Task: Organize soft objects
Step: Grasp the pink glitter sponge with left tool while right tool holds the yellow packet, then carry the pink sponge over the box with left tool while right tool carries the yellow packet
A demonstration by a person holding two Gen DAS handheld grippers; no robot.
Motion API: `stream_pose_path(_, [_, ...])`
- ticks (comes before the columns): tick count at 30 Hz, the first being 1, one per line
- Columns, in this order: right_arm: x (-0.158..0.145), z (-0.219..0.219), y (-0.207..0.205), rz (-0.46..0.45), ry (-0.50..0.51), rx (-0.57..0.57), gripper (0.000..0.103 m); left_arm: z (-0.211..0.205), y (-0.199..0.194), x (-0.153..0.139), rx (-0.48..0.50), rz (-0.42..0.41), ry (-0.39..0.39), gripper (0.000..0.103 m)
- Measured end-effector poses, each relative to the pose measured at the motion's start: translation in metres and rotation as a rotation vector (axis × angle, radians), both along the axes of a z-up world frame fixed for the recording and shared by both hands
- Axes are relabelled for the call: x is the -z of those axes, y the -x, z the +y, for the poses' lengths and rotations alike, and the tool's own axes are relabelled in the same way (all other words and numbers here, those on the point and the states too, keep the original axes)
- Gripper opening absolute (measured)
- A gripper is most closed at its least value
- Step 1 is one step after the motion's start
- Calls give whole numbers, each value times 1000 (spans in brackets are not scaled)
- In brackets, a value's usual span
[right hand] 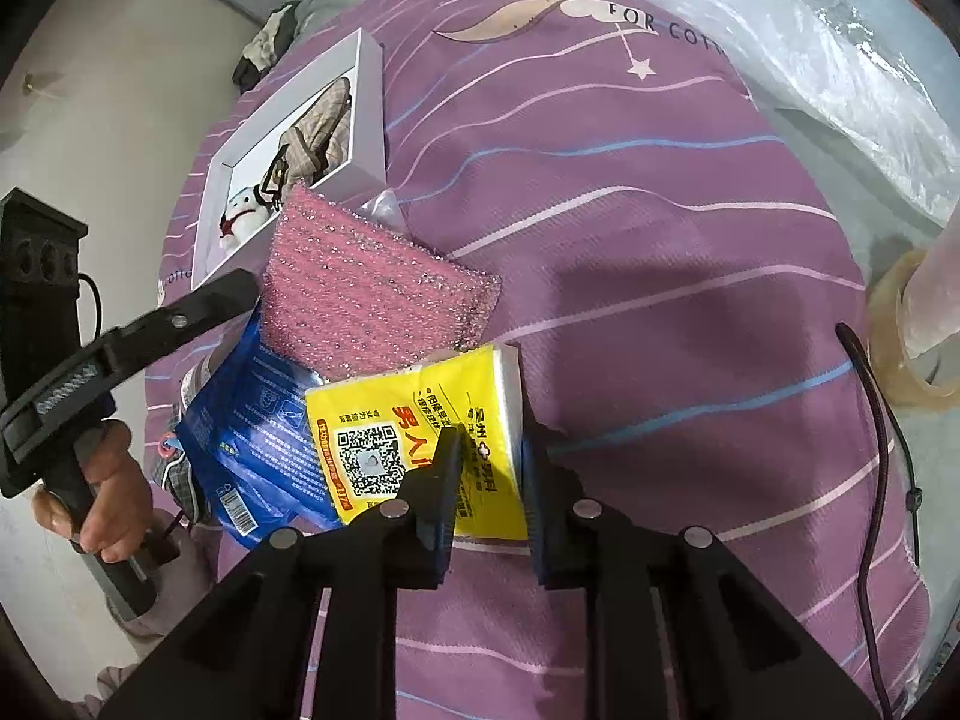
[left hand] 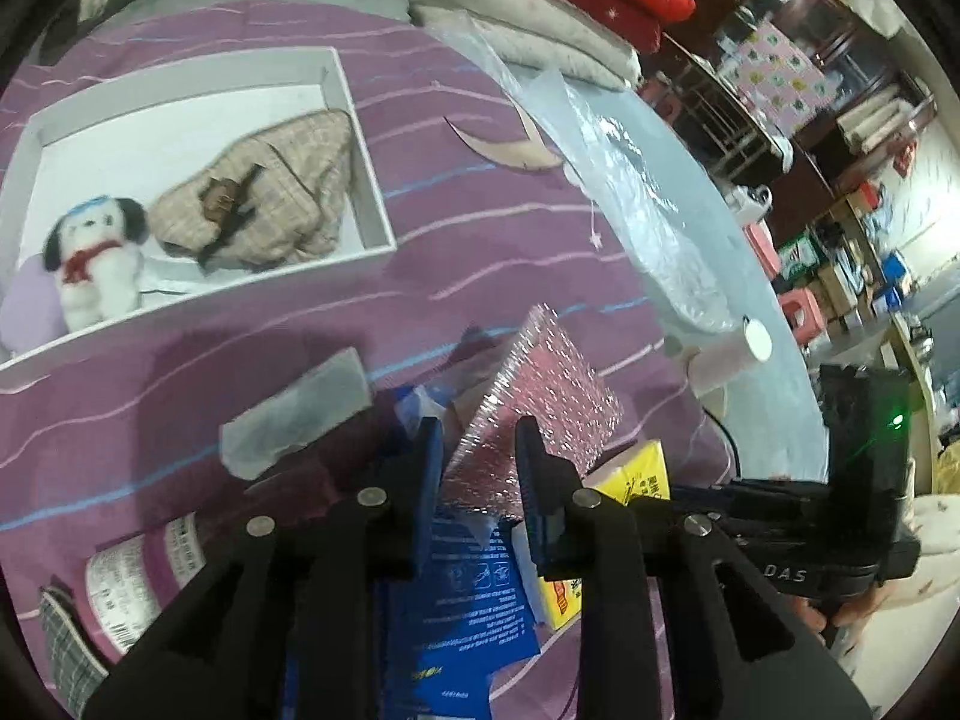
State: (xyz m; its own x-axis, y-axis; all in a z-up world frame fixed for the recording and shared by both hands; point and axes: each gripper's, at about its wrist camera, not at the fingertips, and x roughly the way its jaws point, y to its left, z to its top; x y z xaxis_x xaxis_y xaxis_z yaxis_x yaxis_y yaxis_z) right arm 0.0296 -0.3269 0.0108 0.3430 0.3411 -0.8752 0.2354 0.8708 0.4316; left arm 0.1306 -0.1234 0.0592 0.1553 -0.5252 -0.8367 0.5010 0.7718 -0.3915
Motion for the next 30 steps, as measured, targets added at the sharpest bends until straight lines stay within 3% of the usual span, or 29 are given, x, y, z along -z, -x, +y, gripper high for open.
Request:
stream_pose_path(7, [0, 1, 0, 0, 10, 1, 18, -9, 5, 1, 17, -60, -28, 25])
stream_pose_path(11, [-2, 1, 0, -9, 10, 4, 17, -12, 7, 2, 14, -76, -55, 15])
stream_pose_path(21, [-38, 1, 7, -133, -26, 7, 13, 18, 6, -31, -80, -150, 72, 12])
stream_pose_path(30, [-60, 29, -14, -161, -12, -36, 13, 52, -5, -42, -182, -169, 137, 12])
